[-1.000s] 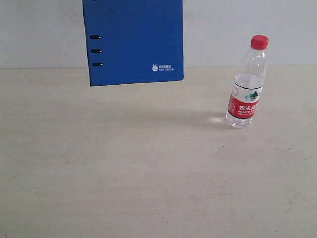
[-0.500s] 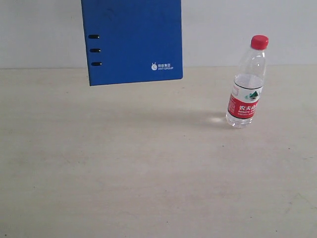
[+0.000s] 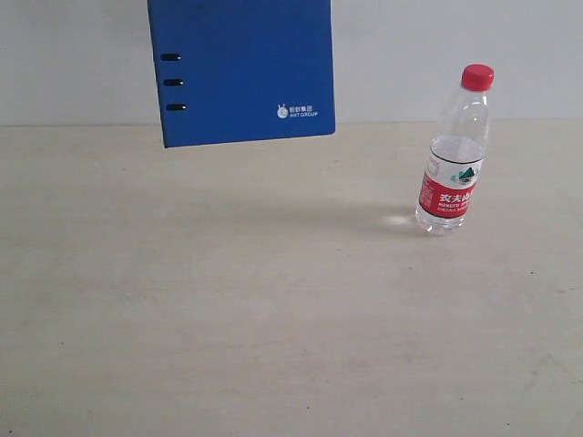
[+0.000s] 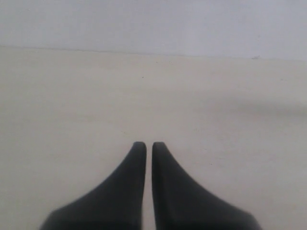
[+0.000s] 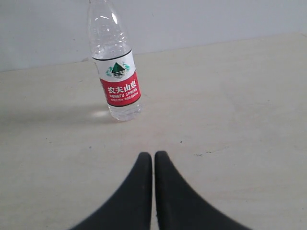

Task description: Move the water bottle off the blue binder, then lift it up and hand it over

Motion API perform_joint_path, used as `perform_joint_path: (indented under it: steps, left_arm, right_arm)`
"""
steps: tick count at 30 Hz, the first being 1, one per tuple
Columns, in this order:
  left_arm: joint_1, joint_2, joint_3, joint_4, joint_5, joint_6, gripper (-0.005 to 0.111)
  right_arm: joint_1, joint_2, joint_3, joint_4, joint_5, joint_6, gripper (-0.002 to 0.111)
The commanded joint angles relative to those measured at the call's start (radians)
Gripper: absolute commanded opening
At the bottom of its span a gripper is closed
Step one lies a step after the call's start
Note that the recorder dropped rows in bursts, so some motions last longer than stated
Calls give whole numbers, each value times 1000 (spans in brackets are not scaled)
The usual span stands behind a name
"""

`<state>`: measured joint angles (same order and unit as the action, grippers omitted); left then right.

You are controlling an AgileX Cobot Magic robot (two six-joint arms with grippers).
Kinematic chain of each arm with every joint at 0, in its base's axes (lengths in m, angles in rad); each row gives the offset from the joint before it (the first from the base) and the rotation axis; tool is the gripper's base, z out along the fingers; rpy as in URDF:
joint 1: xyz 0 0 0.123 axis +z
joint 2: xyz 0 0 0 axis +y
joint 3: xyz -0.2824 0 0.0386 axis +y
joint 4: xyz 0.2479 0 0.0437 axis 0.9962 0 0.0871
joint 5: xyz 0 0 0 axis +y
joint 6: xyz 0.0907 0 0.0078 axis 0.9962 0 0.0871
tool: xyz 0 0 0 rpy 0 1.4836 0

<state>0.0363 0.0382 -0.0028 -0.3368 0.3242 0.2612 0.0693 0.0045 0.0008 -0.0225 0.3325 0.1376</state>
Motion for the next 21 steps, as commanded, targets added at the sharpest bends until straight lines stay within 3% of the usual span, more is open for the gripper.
perform_joint_path:
  steps: [1, 2, 4, 10, 21]
  left_arm:
    - [0, 7, 3, 110, -11, -254, 4]
    - [0, 7, 3, 175, -18, -344, 4]
    - [0, 7, 3, 205, -18, -367, 4]
    - [0, 7, 3, 205, -21, -128, 4]
    - [0, 7, 3, 203, -21, -128, 4]
  right_arm:
    - [-7, -4, -1, -5, -11, -6, 0]
    - [-7, -4, -1, -5, -11, -6, 0]
    - [-7, -4, -1, -5, -11, -6, 0]
    - [-7, -4, -1, -5, -11, -6, 0]
    - [-7, -4, -1, -5, -11, -6, 0]
